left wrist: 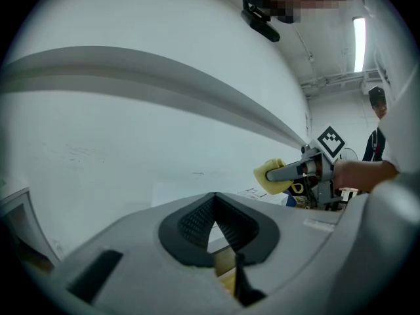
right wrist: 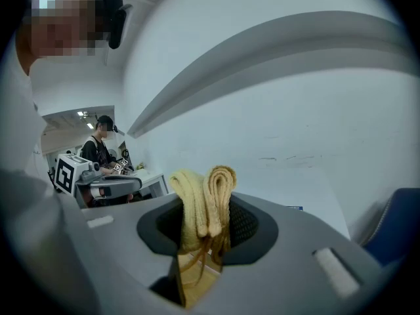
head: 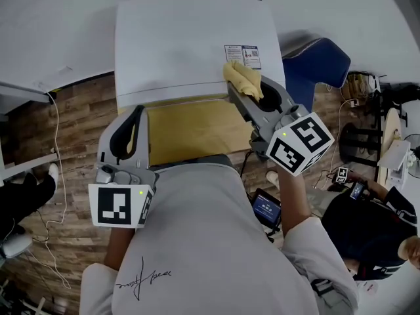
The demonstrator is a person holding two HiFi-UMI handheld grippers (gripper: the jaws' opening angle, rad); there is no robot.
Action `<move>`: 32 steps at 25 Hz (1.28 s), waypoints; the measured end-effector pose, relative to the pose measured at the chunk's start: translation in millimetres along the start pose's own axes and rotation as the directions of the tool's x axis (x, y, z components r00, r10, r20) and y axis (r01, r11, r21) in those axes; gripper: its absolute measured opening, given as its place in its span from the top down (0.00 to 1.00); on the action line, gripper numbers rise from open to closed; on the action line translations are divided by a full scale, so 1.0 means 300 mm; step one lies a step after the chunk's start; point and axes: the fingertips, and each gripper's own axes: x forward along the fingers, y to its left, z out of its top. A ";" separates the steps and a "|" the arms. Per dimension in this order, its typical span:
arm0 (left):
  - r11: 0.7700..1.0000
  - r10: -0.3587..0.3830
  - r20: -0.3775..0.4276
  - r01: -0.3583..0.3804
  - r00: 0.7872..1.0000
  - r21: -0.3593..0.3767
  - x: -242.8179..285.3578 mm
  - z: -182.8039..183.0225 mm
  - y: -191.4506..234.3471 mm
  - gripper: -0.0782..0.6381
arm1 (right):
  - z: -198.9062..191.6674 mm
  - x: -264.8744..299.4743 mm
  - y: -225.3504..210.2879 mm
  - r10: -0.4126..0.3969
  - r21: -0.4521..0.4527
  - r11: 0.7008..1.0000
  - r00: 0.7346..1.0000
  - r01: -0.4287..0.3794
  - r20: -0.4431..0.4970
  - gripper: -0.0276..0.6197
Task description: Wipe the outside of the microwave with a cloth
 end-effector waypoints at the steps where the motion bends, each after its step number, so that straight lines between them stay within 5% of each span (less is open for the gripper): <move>1: 1.000 0.003 -0.004 -0.003 1.000 -0.003 -0.001 -0.004 0.002 0.90 | 0.000 -0.011 -0.005 -0.003 0.001 1.000 1.000 0.003 0.005 0.77; 12: 0.999 0.020 -0.016 -0.020 1.000 -0.051 0.000 -0.031 0.028 0.90 | -0.008 -0.070 -0.010 -0.047 -0.063 0.997 0.999 0.048 0.004 0.77; 32: 0.998 0.013 -0.029 -0.015 0.999 -0.067 0.006 -0.054 0.045 0.90 | -0.073 -0.111 0.009 -0.074 -0.035 0.997 0.997 0.073 -0.028 0.78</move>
